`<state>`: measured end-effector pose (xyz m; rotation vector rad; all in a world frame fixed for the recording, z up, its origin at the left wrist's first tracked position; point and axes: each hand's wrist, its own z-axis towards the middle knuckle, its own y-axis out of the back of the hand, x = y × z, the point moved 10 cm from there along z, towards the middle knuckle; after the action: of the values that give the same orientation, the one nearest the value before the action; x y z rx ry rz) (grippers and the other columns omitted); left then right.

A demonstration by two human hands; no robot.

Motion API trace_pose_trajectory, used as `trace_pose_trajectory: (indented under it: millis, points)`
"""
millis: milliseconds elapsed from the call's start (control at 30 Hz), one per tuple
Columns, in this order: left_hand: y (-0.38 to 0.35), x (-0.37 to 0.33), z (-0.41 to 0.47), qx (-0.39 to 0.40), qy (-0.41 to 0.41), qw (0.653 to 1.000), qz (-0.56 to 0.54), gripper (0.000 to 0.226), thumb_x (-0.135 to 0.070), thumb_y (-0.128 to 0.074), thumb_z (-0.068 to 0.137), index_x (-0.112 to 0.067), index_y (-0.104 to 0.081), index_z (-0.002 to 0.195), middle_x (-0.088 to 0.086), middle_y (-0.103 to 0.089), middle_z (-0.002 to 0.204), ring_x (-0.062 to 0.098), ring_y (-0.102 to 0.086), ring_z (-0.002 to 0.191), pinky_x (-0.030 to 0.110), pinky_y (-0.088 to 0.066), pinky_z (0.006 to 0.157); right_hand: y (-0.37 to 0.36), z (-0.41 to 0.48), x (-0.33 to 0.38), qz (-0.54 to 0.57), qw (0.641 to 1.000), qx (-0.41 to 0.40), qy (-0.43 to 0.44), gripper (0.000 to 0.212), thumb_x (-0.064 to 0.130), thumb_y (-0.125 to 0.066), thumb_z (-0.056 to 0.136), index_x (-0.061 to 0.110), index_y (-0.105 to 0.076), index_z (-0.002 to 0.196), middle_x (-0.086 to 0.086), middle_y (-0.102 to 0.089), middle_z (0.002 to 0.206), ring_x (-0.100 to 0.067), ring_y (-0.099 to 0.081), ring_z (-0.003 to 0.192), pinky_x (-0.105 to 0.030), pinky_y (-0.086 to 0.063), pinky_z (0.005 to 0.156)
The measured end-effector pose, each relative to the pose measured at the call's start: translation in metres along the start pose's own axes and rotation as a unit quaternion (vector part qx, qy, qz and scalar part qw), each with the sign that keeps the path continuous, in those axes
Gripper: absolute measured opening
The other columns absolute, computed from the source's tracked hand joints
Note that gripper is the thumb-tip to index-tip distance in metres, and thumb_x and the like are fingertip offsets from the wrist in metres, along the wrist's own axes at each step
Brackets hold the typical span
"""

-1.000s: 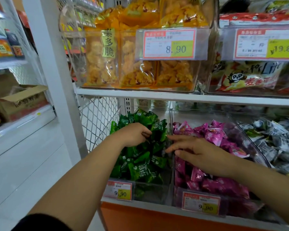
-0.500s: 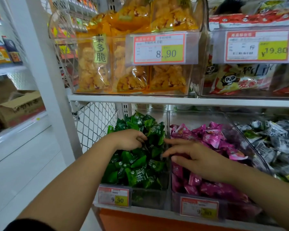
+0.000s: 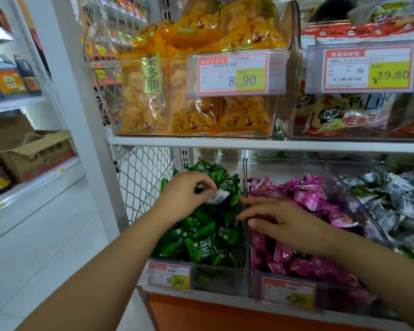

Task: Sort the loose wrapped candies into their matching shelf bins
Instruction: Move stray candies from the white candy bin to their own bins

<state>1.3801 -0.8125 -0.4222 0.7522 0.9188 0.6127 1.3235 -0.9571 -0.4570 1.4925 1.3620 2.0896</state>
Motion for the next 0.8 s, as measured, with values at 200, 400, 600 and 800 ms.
trace_pose_trajectory:
  millis: [200,400,600,800]
  points:
    - [0.017,-0.036,-0.018,-0.005,0.013,0.978,-0.207,0.021,-0.011,-0.068,0.085,-0.031,-0.065,0.081,-0.011,-0.067,0.073,0.001,-0.062,0.068,0.014,-0.048,0.064,0.027,-0.005,0.004,0.109,0.985,-0.131,-0.019,0.05,0.033,-0.063,0.087,0.038,-0.041,0.131,0.022,-0.05,0.128,0.007,-0.048,0.115,-0.021,-0.041,0.101]
    - [0.004,-0.09,-0.018,0.007,-0.02,0.971,-0.239,0.021,-0.014,-0.067,0.086,-0.035,-0.065,0.083,-0.012,-0.07,0.082,0.004,-0.066,0.08,0.019,-0.054,0.075,0.05,-0.04,0.007,0.125,0.963,-0.239,-0.009,0.025,0.026,-0.069,0.084,0.033,-0.057,0.104,0.01,-0.065,0.095,-0.002,-0.063,0.081,-0.026,-0.054,0.077]
    - [-0.043,-0.108,-0.014,0.086,-0.021,0.992,-0.086,0.011,-0.03,-0.059,0.092,-0.039,-0.058,0.099,-0.023,-0.053,0.108,-0.008,-0.049,0.098,0.003,-0.034,0.077,0.095,-0.11,-0.046,0.016,0.937,-0.333,-0.106,0.021,0.028,-0.064,0.088,0.03,-0.051,0.104,0.004,-0.046,0.062,-0.007,-0.045,0.051,-0.017,-0.035,0.048]
    - [-0.08,-0.111,-0.013,0.127,-0.027,0.991,-0.031,0.018,-0.027,-0.058,0.093,-0.028,-0.062,0.11,-0.009,-0.047,0.128,0.008,-0.038,0.129,0.017,-0.025,0.103,0.149,-0.174,-0.107,-0.081,0.87,-0.436,-0.215,0.023,0.013,-0.058,0.093,0.017,-0.058,0.115,-0.007,-0.063,0.077,-0.019,-0.054,0.053,-0.024,-0.038,0.041]
